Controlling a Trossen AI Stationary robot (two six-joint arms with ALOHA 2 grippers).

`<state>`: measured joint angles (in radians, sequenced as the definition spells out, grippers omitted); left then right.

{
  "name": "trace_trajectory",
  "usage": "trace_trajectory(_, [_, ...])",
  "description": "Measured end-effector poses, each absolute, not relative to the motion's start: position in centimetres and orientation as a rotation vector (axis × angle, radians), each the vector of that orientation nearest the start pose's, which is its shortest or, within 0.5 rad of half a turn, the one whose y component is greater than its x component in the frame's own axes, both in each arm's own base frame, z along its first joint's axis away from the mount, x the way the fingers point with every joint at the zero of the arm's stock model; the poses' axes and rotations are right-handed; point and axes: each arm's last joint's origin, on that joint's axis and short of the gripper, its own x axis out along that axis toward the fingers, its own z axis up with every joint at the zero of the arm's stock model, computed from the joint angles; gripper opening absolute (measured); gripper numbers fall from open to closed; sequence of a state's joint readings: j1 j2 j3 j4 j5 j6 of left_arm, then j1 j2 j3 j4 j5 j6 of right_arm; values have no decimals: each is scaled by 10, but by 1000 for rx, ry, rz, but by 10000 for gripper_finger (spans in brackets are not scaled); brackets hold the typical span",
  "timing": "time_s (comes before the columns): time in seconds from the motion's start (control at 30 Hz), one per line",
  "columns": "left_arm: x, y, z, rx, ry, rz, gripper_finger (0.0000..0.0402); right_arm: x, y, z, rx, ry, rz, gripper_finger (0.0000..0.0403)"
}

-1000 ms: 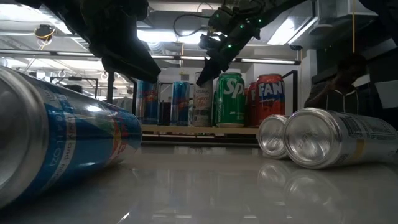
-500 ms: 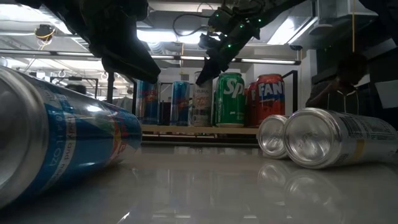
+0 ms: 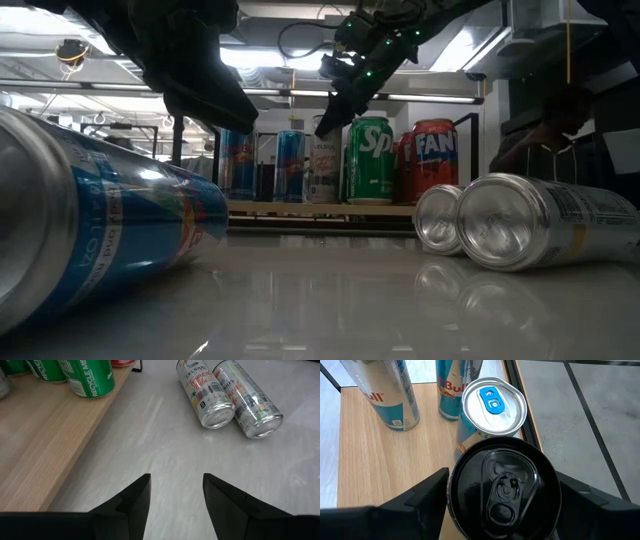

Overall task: Sort soda cans
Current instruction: Put the white-yellow soda can on the shelf

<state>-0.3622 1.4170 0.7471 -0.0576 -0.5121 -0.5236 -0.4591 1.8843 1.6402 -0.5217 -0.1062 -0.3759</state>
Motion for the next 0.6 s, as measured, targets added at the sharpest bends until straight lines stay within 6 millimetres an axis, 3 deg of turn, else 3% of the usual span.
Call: trace_trajectory(0.6, [266, -85, 198, -199, 593, 307, 174, 381, -185, 287, -140, 788, -191, 285])
